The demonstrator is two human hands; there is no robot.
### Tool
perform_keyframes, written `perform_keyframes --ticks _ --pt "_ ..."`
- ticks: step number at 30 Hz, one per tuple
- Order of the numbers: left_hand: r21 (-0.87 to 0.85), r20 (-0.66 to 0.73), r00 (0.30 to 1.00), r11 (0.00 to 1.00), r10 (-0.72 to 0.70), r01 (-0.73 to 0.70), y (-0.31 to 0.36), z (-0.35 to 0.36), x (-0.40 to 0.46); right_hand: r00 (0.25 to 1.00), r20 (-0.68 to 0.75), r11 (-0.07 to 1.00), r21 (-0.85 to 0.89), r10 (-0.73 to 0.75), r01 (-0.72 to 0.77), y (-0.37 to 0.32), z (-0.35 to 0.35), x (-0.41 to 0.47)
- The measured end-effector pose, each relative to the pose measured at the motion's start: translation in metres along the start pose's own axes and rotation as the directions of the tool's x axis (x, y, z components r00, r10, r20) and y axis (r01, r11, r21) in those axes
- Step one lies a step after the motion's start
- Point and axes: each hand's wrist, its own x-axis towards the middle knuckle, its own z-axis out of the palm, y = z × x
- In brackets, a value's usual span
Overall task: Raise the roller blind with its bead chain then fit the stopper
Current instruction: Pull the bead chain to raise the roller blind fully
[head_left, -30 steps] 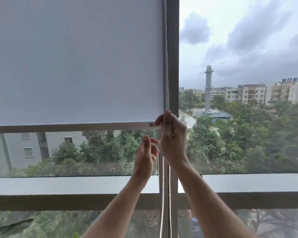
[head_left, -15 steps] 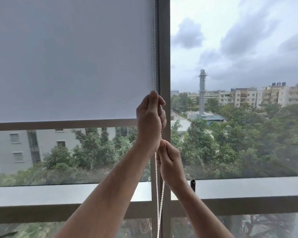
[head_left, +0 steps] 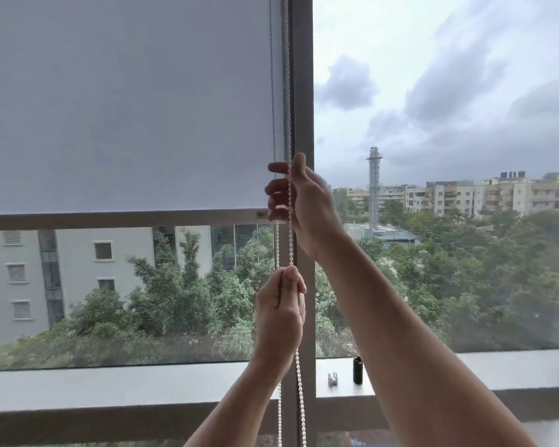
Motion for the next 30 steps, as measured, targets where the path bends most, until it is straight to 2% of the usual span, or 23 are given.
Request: perform_keyframes --ticks 3,7,11,14,16,19,23,25,28,30 --pt "0.019 -0.006 1.000 1.000 0.018 -0.017 -0.001 0.000 0.000 0.997 -0.081 1.000 -0.010 -0.012 0.012 -0.015 0.020 0.019" --pt "0.061 0.011 0.999 0.997 0.038 -0.038 -0.007 -0.013 0.008 0.957 -0.175 0.971 -0.099 -0.231 0.216 -0.006 0.023 0.014" --pt "0.009 0.084 0.993 0.996 -0.088 0.087 -0.013 -0.035 0.024 0.924 -0.199 0.939 -0.173 -0.328 0.296 0.006 0.017 0.001" --pt "0.106 -0.038 0.986 0.980 -0.165 0.168 -0.010 -0.049 0.045 0.908 -0.190 0.918 -0.217 -0.373 0.332 0.015 0.018 -0.010" --pt "0.108 -0.089 0.982 0.979 -0.164 0.173 0.001 -0.050 0.062 0.910 -0.186 0.919 -0.217 -0.369 0.329 0.021 0.018 -0.015" --pt "0.093 -0.032 0.996 0.992 -0.083 0.085 0.039 -0.036 0.091 0.921 -0.197 0.931 -0.219 -0.336 0.293 0.038 0.017 -0.026" --pt "0.023 0.136 0.990 0.998 0.048 -0.051 0.095 -0.008 0.125 0.925 -0.198 0.921 -0.289 -0.325 0.262 0.071 0.012 -0.047" --pt "-0.011 0.206 0.976 0.997 0.073 -0.072 0.108 0.009 0.131 0.940 -0.198 0.946 -0.229 -0.278 0.231 0.080 0.009 -0.052" --pt "-0.058 0.111 0.991 0.996 0.076 -0.070 0.106 0.030 0.129 0.968 -0.159 0.979 -0.085 -0.195 0.184 0.083 0.001 -0.048" --pt "-0.008 0.038 0.991 0.992 0.126 -0.126 0.099 0.036 0.129 0.982 -0.121 0.989 -0.029 -0.145 0.143 0.084 -0.007 -0.042"
